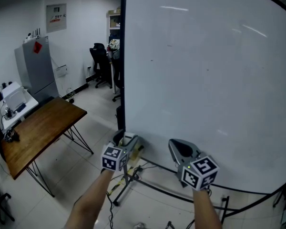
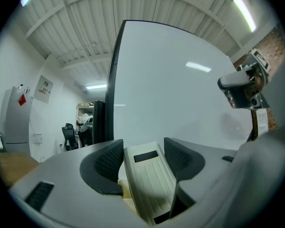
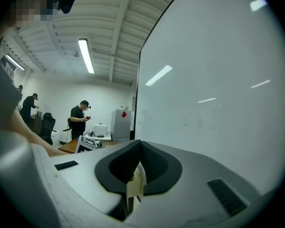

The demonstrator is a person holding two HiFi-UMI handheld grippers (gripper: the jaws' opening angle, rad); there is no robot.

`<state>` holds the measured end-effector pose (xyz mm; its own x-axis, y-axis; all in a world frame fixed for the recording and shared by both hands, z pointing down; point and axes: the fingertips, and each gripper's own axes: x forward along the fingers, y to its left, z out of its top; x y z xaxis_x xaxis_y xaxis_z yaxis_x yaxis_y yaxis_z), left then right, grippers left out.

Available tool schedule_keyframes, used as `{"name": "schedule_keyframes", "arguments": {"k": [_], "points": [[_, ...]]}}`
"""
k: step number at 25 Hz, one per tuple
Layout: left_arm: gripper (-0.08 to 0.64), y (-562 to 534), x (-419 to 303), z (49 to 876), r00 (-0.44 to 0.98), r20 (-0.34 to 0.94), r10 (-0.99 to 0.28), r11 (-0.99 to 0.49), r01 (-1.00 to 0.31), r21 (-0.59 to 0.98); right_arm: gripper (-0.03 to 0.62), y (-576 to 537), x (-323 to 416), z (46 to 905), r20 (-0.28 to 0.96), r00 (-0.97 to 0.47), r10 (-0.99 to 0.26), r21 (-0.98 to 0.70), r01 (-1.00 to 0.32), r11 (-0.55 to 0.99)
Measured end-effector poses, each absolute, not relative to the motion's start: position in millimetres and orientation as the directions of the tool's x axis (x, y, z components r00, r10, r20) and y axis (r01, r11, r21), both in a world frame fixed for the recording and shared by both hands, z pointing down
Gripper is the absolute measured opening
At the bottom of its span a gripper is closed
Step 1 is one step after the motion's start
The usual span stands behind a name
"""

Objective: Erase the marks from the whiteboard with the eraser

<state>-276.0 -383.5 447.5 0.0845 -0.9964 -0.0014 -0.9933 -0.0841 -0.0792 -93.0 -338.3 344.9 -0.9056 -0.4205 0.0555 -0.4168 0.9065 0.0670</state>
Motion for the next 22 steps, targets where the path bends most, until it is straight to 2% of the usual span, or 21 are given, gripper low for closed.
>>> {"name": "schedule_keyframes", "arguments": {"k": [13,22], "points": [[0.270,-378,-270,458,0.102,-0.102,-0.990,-0.090,-0.989,-0.116,-0.003,-339,-97,348,0.071,-0.904,-0.423,0.072,-0.418,0.906],[0.267,-368,-260,455,0.113,-0.098,-0.989,-0.097,-0.983,-0.157,-0.003,-325,-112,353,0.094,-0.919,-0.382,0.075,-0.376,0.924]]}}
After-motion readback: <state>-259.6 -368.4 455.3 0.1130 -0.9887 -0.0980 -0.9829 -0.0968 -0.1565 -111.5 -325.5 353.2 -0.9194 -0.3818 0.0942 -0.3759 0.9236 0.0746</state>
